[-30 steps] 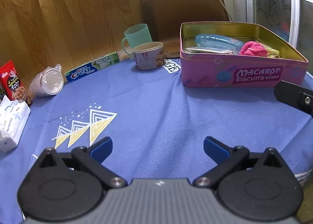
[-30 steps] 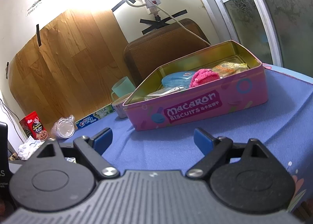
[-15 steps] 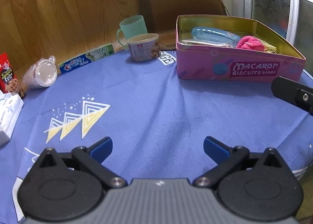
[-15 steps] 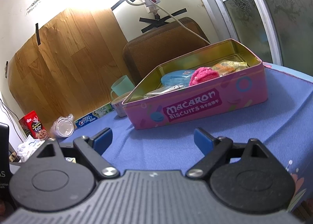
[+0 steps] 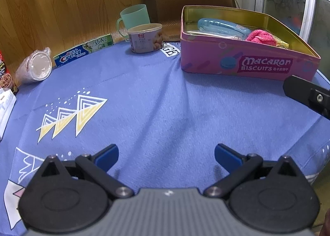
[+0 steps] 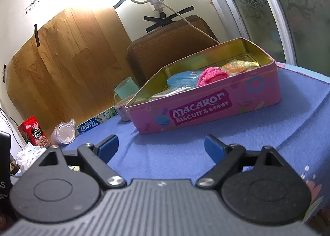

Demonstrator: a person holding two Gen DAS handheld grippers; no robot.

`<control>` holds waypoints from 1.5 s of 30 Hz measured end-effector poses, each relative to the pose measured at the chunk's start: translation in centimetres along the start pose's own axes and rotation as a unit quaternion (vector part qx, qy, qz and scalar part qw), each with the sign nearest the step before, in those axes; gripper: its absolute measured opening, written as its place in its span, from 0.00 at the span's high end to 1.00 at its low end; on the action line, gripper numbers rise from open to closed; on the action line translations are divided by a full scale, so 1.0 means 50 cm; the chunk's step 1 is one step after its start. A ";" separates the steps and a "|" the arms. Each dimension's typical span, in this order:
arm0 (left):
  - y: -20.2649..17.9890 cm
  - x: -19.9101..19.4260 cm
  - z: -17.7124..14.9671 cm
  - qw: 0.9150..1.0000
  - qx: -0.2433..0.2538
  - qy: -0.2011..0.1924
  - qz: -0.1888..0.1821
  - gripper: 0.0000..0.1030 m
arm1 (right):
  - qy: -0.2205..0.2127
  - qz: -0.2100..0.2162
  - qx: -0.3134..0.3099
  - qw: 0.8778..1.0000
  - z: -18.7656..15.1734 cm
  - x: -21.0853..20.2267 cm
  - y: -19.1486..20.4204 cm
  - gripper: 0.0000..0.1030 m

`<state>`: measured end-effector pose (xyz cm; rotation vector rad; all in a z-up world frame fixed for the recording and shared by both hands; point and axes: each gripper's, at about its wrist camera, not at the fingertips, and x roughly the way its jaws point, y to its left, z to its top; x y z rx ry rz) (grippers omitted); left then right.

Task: Organize soft objects

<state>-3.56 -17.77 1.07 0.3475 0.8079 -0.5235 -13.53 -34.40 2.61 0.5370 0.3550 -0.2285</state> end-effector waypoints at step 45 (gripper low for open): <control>-0.025 -0.032 -0.001 1.000 0.008 -0.019 -0.002 0.00 | -0.032 -0.019 -0.009 0.999 0.003 -0.015 0.010 0.07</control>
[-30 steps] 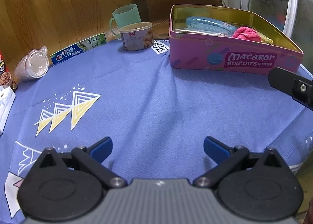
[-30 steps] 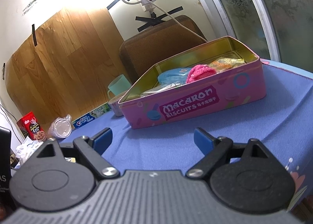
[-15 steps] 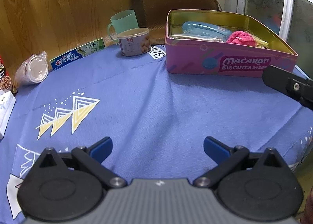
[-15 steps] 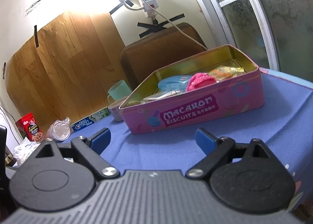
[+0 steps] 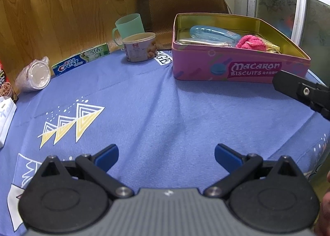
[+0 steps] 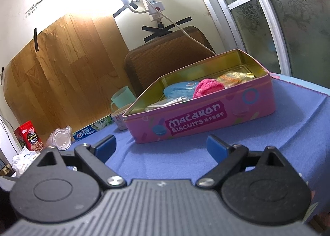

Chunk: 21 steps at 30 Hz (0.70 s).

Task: Organize soft objects

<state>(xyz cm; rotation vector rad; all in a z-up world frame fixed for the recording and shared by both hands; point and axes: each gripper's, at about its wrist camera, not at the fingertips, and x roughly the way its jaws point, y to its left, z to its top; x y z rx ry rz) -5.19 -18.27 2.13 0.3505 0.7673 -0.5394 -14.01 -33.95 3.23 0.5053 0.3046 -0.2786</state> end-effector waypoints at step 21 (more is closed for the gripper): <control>-0.007 -0.002 0.000 1.000 0.000 -0.001 0.003 0.00 | -0.001 -0.002 0.001 1.000 -0.001 -0.003 0.002 0.06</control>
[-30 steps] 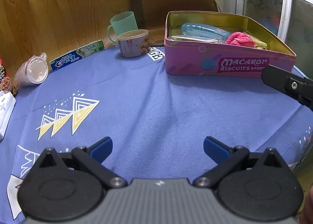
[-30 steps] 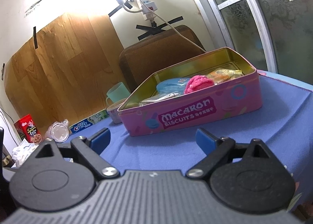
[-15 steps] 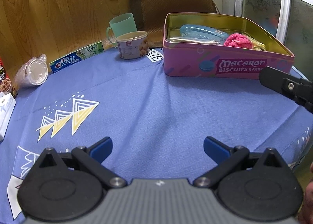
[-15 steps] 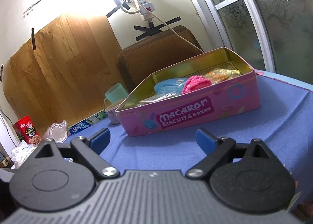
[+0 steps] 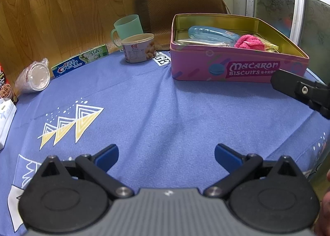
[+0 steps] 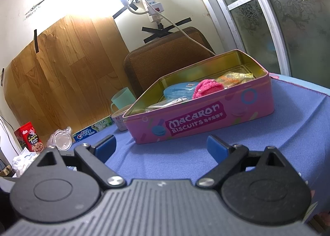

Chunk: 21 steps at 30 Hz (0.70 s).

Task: Organize soft objects

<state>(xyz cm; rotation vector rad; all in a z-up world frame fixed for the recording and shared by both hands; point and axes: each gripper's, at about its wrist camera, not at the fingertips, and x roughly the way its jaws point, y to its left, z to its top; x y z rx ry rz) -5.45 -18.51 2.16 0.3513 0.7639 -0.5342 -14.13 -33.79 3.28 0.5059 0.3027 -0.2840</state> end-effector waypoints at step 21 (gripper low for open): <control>-0.004 0.001 0.001 1.000 0.002 0.000 0.001 0.00 | 0.000 0.001 0.000 1.000 0.000 0.000 0.000 0.06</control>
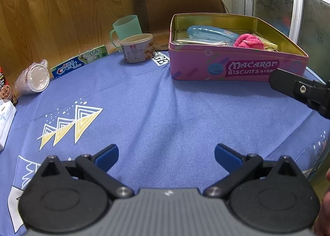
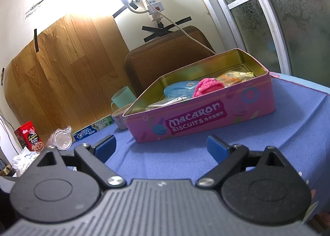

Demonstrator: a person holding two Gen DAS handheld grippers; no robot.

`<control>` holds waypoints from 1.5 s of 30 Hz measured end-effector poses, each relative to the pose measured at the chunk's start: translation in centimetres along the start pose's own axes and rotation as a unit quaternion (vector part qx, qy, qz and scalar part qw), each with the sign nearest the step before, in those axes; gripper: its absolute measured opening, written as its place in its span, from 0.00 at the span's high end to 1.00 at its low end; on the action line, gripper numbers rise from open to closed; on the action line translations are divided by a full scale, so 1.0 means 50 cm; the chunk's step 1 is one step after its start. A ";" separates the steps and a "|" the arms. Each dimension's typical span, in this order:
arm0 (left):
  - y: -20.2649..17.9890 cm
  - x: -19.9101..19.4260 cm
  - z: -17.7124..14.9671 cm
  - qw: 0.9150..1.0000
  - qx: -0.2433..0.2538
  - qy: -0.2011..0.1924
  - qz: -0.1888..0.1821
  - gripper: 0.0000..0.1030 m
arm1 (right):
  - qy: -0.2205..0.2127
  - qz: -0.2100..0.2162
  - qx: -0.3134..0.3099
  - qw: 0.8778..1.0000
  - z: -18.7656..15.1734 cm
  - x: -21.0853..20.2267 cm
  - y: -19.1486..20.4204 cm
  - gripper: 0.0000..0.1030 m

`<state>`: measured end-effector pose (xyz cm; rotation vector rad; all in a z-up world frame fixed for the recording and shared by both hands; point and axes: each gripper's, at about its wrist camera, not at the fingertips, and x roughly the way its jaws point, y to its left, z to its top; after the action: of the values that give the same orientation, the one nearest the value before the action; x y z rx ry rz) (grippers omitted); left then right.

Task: Organize soft objects

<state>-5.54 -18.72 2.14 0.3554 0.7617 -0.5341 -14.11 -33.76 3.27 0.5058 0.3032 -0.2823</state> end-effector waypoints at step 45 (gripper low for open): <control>0.002 -0.002 0.002 1.000 0.010 -0.011 -0.017 0.00 | -0.005 0.000 -0.006 1.000 0.000 0.000 0.006 0.06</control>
<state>-5.51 -18.65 2.28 0.3557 0.7426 -0.5771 -13.99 -33.50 3.40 0.4923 0.2945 -0.2834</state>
